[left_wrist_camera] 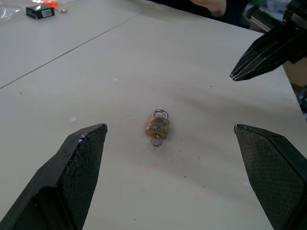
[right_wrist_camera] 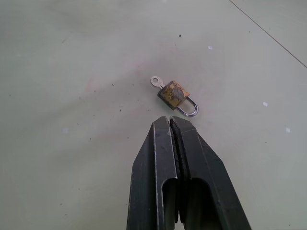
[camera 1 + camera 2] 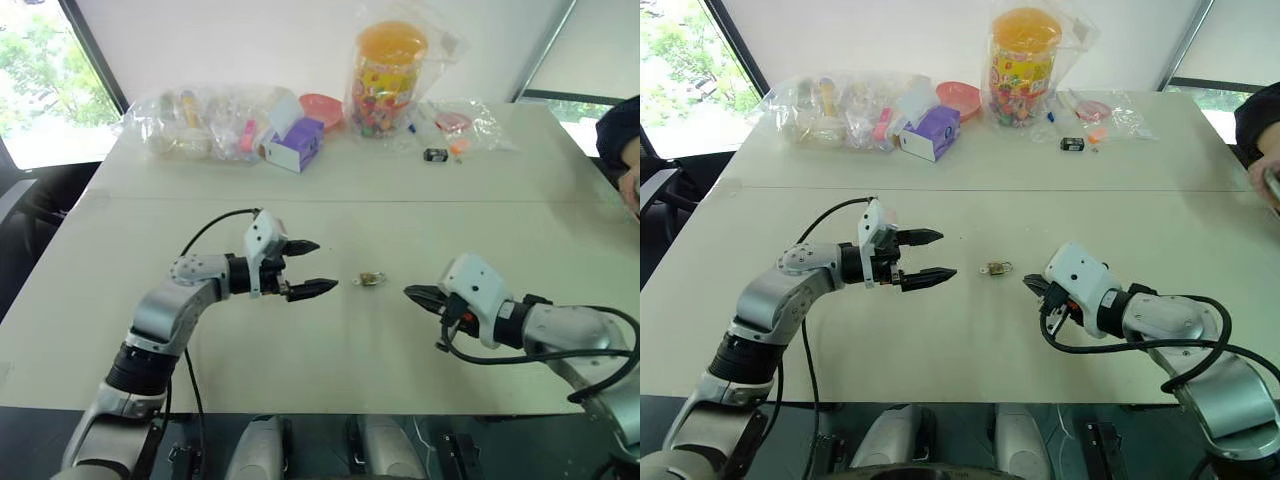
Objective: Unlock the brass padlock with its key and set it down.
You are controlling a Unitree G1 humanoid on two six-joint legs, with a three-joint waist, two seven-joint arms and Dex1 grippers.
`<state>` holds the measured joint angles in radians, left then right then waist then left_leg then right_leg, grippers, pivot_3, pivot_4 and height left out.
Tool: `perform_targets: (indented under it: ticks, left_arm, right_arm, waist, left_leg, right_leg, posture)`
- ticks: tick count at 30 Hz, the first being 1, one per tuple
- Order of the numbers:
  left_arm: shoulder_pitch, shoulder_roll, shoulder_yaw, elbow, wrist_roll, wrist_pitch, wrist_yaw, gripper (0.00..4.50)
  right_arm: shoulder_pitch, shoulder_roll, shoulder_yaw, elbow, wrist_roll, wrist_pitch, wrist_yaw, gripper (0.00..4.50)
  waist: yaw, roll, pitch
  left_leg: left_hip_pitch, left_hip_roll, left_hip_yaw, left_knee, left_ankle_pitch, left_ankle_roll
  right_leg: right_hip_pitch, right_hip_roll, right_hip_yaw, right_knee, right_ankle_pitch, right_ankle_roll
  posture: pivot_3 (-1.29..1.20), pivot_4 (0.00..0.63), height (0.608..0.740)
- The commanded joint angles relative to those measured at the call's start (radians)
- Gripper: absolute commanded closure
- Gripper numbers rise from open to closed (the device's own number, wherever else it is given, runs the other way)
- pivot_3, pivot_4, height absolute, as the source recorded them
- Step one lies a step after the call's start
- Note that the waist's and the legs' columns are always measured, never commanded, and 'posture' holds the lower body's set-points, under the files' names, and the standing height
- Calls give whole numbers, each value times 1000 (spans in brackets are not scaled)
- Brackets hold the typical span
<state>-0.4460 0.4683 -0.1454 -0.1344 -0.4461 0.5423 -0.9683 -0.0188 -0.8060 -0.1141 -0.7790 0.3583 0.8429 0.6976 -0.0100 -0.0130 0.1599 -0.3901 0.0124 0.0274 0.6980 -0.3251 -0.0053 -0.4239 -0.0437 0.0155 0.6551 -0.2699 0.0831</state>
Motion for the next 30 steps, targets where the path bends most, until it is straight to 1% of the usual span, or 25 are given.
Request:
perform_targets:
  ticks: [1, 9, 14, 17, 23, 24, 30]
  left_arm:
    - [-18, -12, 14, 0, -8, -12, 7, 79]
    - [5, 30, 3, -53, -21, 34, -25, 79]
    - [6, 43, 24, -57, -34, 60, -17, 79]
    - [5, 41, 59, -76, -75, 110, 10, 79]
    - [42, 82, 77, -121, -109, 148, 1, 79]
    - [43, 81, 83, -127, -126, 165, 7, 79]
    - [33, 92, 75, -132, -131, 179, 16, 79]
  right_arm:
    - [-12, -14, -23, -8, 6, -23, -1, 4500]
    - [-9, -41, -51, -16, 29, -14, 16, 4500]
    - [-28, -44, -54, -11, 58, 15, 11, 4500]
    - [-33, -51, -53, -21, 78, 25, 18, 4500]
    - [-30, -56, -54, -44, 104, 43, 12, 4500]
    - [-34, -57, -48, -40, 106, 41, 13, 4500]
    - [-80, -48, -5, 19, 103, 10, 22, 4500]
  waist:
    - [1, 0, 0]
    - [0, 0, 0]
    - [1, 0, 0]
    - [1, 0, 0]
    - [0, 0, 0]
    - [0, 0, 0]
    - [0, 0, 0]
  left_leg:
    - [0, 0, 0, 0, 0, 0]
    - [0, 0, 0, 0, 0, 0]
    - [0, 0, 0, 0, 0, 0]
    - [0, 0, 0, 0, 0, 0]
    - [0, 0, 0, 0, 0, 0]
    - [0, 0, 0, 0, 0, 0]
    - [0, 0, 0, 0, 0, 0]
  right_leg:
    - [0, 0, 0, 0, 0, 0]
    - [0, 0, 0, 0, 0, 0]
    - [0, 0, 0, 0, 0, 0]
    - [0, 0, 0, 0, 0, 0]
    - [0, -1, 0, 0, 0, 0]
    - [0, -1, 0, 0, 0, 0]
    - [0, -1, 0, 0, 0, 0]
  posture:
    - [0, 150, 735]
    - [0, 150, 735]
    - [0, 150, 735]
    - [0, 150, 735]
    - [0, 150, 735]
    - [0, 150, 735]
    - [0, 150, 735]
